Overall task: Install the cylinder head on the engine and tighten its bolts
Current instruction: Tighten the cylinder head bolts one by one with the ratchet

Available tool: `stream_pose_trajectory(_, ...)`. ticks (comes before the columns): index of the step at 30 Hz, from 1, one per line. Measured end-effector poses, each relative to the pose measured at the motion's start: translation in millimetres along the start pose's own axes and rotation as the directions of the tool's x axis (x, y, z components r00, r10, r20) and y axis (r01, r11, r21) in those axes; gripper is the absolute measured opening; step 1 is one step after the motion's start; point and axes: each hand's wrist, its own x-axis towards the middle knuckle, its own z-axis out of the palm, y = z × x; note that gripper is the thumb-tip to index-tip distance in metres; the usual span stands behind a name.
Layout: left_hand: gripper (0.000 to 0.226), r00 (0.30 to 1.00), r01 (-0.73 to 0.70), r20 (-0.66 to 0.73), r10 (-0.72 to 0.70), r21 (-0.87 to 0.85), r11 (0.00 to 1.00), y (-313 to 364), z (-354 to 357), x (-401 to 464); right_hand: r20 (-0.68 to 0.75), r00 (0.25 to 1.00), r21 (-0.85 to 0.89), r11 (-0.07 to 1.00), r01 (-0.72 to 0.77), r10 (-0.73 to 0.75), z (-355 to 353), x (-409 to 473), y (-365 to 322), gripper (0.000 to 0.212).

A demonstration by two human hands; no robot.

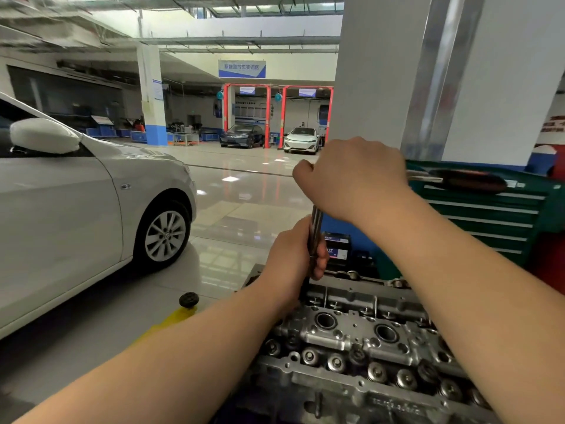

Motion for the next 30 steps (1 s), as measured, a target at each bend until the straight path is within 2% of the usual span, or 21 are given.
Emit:
stream_pose_trajectory(3,0.051,0.994,0.076,0.085,-0.068,-0.1,0.992,0,2,1,-0.033,0.996,0.074,0.994,0.08,-0.078,6,3,5,0.047)
stream_pose_trajectory(4,0.052,0.989,0.102,0.116,-0.088,-0.12,0.988,1,2,2,-0.012,0.991,0.167,0.977,0.13,-0.13,8,6,7,0.048)
stream_pose_trajectory(5,0.052,0.986,0.118,0.136,-0.099,-0.134,0.984,2,1,3,0.016,0.98,0.332,0.926,0.18,-0.196,12,9,8,0.046)
stream_pose_trajectory(6,0.051,0.984,0.125,0.148,-0.104,-0.141,0.982,3,0,3,0.033,0.966,0.557,0.807,0.196,-0.257,16,11,7,0.042)
stream_pose_trajectory(7,0.049,0.982,0.128,0.155,-0.105,-0.146,0.981,4,-1,3,0.047,0.956,0.766,0.625,0.15,-0.288,20,12,6,0.036)
stream_pose_trajectory(8,0.048,0.981,0.132,0.163,-0.106,-0.154,0.979,4,-2,4,0.068,0.952,0.899,0.432,0.071,-0.299,24,13,4,0.03)
stream_pose_trajectory(9,0.048,0.979,0.138,0.173,-0.109,-0.162,0.977,4,-3,4,0.077,0.946,0.959,0.283,0.016,-0.315,28,15,2,0.025)
stream_pose_trajectory(10,0.048,0.977,0.145,0.182,-0.115,-0.168,0.975,3,-4,4,0.079,0.938,0.979,0.202,-0.01,-0.337,32,18,1,0.022)
stream_pose_trajectory(11,0.049,0.975,0.151,0.187,-0.119,-0.168,0.974,3,-4,4,0.069,0.927,0.986,0.166,-0.007,-0.369,35,21,0,0.02)
stream_pose_trajectory(15,0.051,0.968,0.155,0.221,-0.116,-0.168,0.974,5,-6,5,0.028,0.889,0.996,0.086,0.013,-0.457,39,29,0,0.028)
stream_pose_trajectory(17,0.052,0.968,0.145,0.227,-0.105,-0.169,0.975,3,-7,5,0.037,0.893,0.988,0.151,0.035,-0.449,34,27,0,0.026)
stream_pose_trajectory(19,0.053,0.973,0.136,0.205,-0.102,-0.156,0.978,2,-9,5,0.064,0.913,0.958,0.281,0.057,-0.402,26,22,-3,0.027)
stream_pose_trajectory(20,0.053,0.978,0.126,0.185,-0.099,-0.142,0.982,3,-10,5,0.08,0.93,0.915,0.395,0.075,-0.36,21,20,-5,0.03)
stream_pose_trajectory(21,0.054,0.983,0.111,0.16,-0.09,-0.126,0.986,3,-11,5,0.108,0.947,0.823,0.561,0.087,-0.304,15,19,-6,0.034)
stream_pose_trajectory(22,0.056,0.988,0.093,0.134,-0.078,-0.108,0.99,4,-12,5,0.144,0.964,0.642,0.763,0.081,-0.223,8,19,-8,0.037)
stream_pose_trajectory(23,0.06,0.991,0.078,0.118,-0.067,-0.09,0.993,4,-13,4,0.181,0.976,0.38,0.924,0.042,-0.119,1,17,-8,0.037)
stream_pose_trajectory(24,0.065,0.992,0.065,0.117,-0.057,-0.07,0.995,4,-14,3,0.201,0.979,0.155,0.988,-0.003,-0.029,-5,15,-6,0.035)
stream_pose_trajectory(25,0.069,0.992,0.05,0.12,-0.044,-0.05,0.997,4,-13,3,0.206,0.978,0.033,0.999,-0.026,0.018,-9,11,-4,0.033)
stream_pose_trajectory(26,0.07,0.992,0.036,0.121,-0.031,-0.037,0.999,3,-11,2,0.195,0.981,-0.008,1.0,-0.016,0.017,-12,7,-3,0.031)
stream_pose_trajectory(30,0.058,0.983,0.098,0.168,-0.078,-0.118,0.988,5,-4,1,0.101,0.989,-0.017,0.994,0.112,-0.11,-12,1,-6,0.036)
